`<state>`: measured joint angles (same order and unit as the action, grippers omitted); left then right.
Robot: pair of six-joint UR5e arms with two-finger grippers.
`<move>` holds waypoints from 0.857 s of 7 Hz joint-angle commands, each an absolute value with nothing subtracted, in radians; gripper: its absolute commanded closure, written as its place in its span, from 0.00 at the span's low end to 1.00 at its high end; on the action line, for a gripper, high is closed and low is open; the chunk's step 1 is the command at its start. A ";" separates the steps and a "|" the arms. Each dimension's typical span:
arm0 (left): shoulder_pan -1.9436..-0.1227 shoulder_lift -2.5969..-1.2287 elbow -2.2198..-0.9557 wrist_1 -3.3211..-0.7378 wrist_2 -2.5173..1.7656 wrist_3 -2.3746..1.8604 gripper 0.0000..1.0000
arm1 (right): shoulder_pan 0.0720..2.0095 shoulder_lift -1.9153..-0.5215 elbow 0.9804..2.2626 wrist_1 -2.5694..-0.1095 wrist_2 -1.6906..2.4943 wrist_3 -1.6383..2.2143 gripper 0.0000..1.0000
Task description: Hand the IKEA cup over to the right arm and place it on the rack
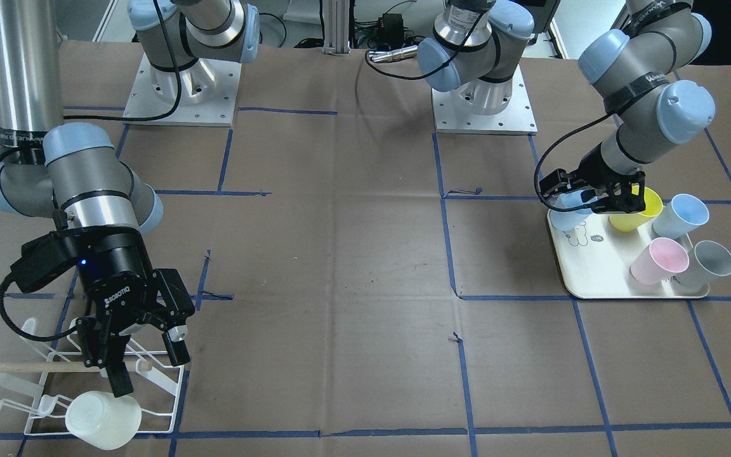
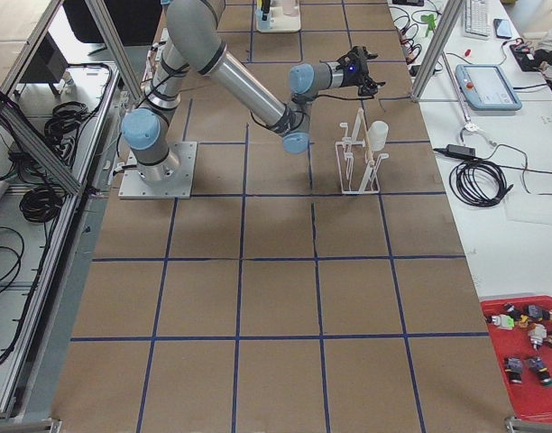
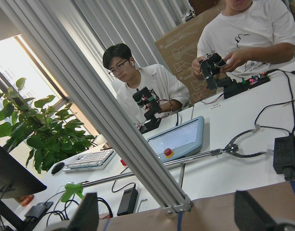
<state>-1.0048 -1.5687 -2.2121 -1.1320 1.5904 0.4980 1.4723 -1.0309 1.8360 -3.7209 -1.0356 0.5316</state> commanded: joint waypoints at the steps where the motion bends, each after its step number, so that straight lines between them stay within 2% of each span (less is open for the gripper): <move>1: -1.005 -1.585 -2.226 -1.129 1.597 0.499 0.02 | 1.525 -1.032 1.836 -3.714 -1.035 0.856 0.01; 2: -1.005 -1.592 -2.229 -1.103 1.600 0.499 0.03 | 1.532 -1.028 1.835 -3.724 -1.034 0.968 0.00; 3: -1.005 -1.592 -2.227 -1.095 1.601 0.499 0.10 | 1.537 -1.025 1.832 -3.728 -1.032 1.030 0.00; 4: -1.005 -1.592 -2.227 -1.095 1.608 0.502 0.45 | 1.551 -1.026 1.827 -3.729 -1.034 1.070 0.00; 5: -1.005 -1.592 -2.226 -1.098 1.609 0.497 0.90 | 1.561 -1.026 1.825 -3.738 -1.034 1.138 0.00; 6: -1.005 -1.591 -2.226 -1.100 1.608 0.497 1.00 | 1.587 -1.026 1.825 -3.737 -1.037 1.252 0.00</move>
